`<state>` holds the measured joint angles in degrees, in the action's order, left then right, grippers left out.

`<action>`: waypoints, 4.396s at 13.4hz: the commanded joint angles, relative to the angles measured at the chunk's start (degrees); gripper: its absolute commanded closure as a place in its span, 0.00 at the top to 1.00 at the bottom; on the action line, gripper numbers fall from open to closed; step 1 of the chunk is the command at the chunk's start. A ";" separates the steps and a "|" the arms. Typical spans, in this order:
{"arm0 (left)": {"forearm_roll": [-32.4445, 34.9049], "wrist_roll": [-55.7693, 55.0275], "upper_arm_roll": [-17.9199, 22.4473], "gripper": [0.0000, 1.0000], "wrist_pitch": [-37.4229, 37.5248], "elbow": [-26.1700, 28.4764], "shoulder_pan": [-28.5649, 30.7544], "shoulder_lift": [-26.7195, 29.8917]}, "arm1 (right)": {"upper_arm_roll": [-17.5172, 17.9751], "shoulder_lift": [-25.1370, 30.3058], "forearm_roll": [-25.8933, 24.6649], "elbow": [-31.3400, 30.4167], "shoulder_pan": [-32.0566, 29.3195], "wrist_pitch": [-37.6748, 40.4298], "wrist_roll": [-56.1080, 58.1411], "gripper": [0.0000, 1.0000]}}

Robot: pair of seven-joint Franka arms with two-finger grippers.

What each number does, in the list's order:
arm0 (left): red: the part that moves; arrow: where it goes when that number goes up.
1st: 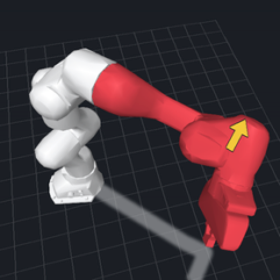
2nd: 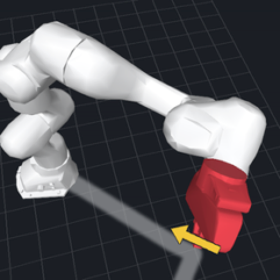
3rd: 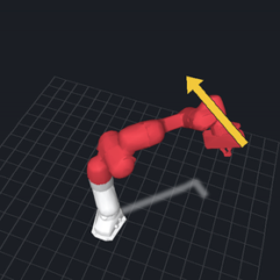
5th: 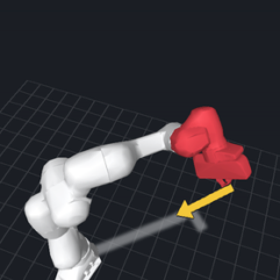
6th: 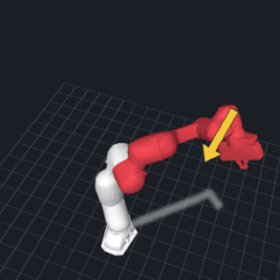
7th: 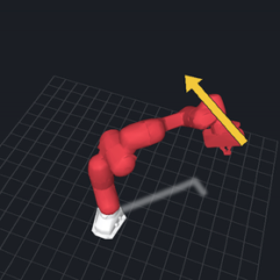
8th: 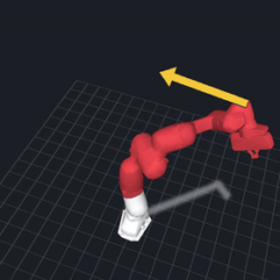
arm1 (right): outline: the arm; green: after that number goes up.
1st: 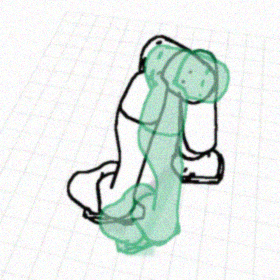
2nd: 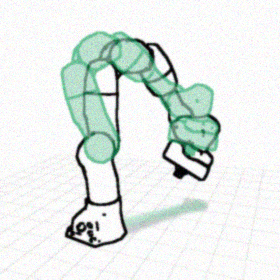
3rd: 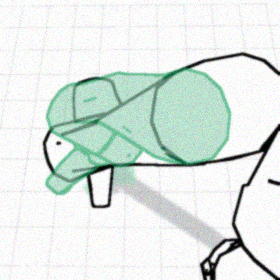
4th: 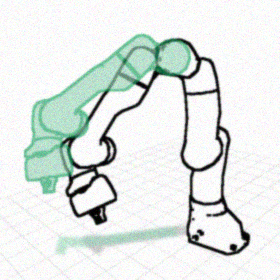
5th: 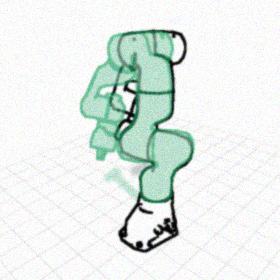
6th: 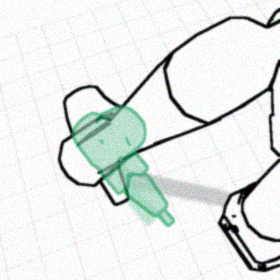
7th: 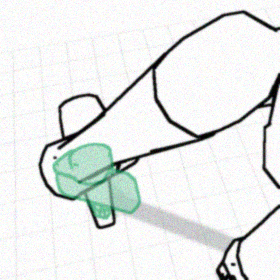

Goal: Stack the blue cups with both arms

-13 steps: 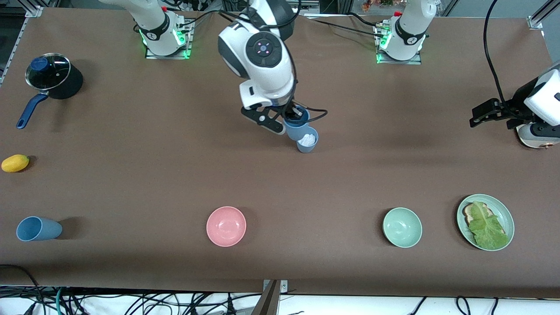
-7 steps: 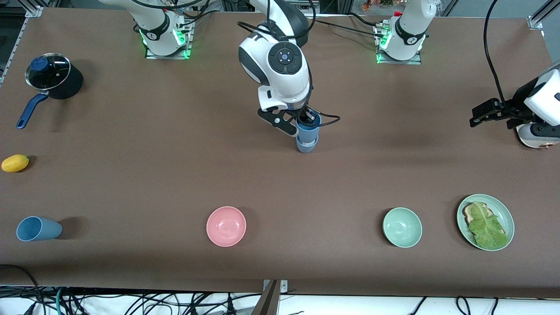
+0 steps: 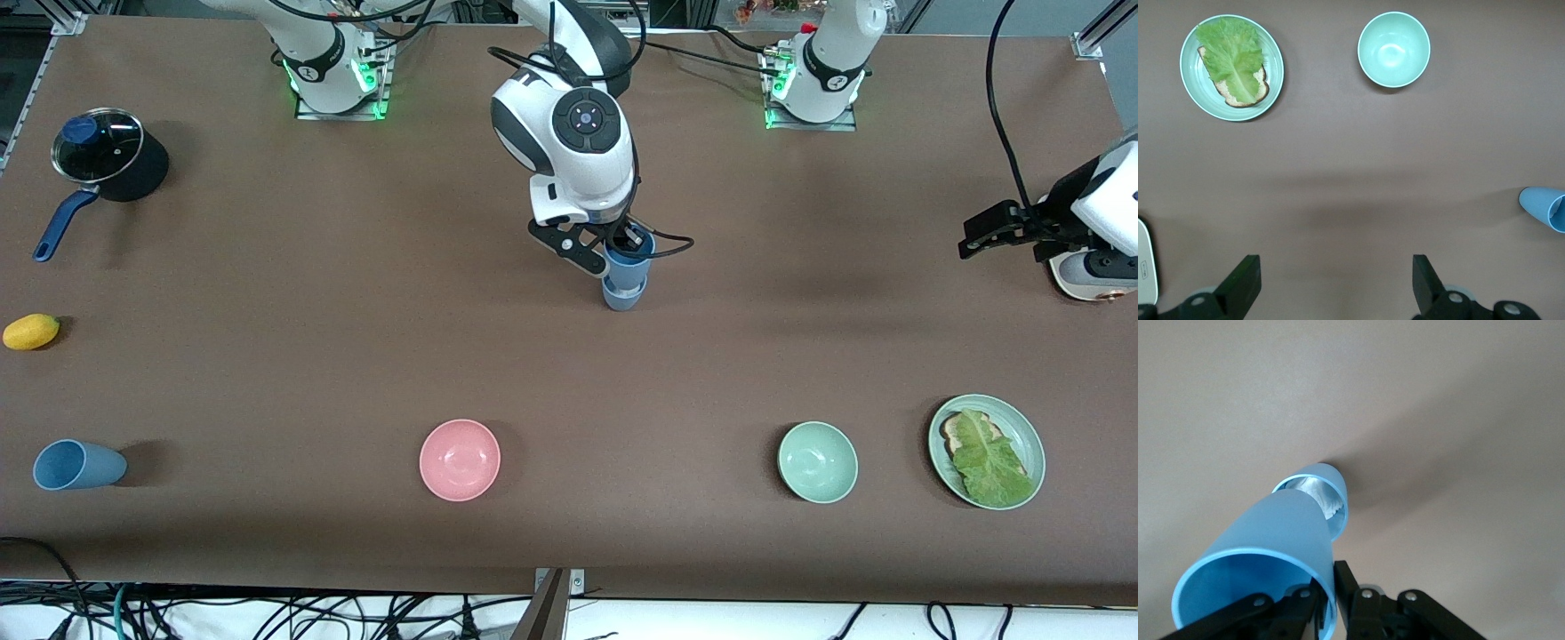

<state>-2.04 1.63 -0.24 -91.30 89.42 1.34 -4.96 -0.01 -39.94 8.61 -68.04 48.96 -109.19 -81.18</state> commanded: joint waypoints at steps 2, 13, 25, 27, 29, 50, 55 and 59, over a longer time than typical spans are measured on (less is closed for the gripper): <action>1.60 0.48 -0.29 1.00 0.07 0.31 0.06 0.65 | -0.26 -0.76 -0.08 0.37 1.13 0.82 -1.26 0.00; 1.60 0.21 -0.38 1.00 0.24 0.31 -0.38 0.74 | -0.35 -0.67 0.09 0.28 1.22 0.90 -1.26 0.00; 1.60 0.39 -0.29 1.00 0.24 0.31 -0.29 0.74 | -0.35 -1.19 -0.17 -1.22 1.22 0.56 -1.17 0.00; 1.60 0.39 -0.20 1.00 0.15 0.31 -0.29 0.74 | -0.35 -1.72 -0.17 -1.22 1.31 0.38 -1.26 0.00; 1.69 0.39 -0.20 1.00 0.15 0.31 -0.29 0.74 | -0.35 -1.72 -0.17 -1.22 1.22 0.11 -1.26 0.00; 1.60 0.56 -0.20 1.00 0.33 0.31 -0.02 0.74 | -5.69 5.12 -0.08 2.65 -14.41 15.12 31.82 1.00; 1.60 0.48 -0.20 1.00 0.42 0.31 -0.03 0.83 | -15.10 9.52 0.10 2.39 -16.62 20.68 50.14 1.00; 1.52 0.04 -0.38 1.00 0.50 0.31 -0.29 0.83 | -15.99 18.89 -0.08 -7.86 -20.82 21.48 58.49 1.00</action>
<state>-2.04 1.63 -0.31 -91.27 89.43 1.21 -4.96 -16.35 -28.58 8.47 -67.30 30.59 -86.65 -26.42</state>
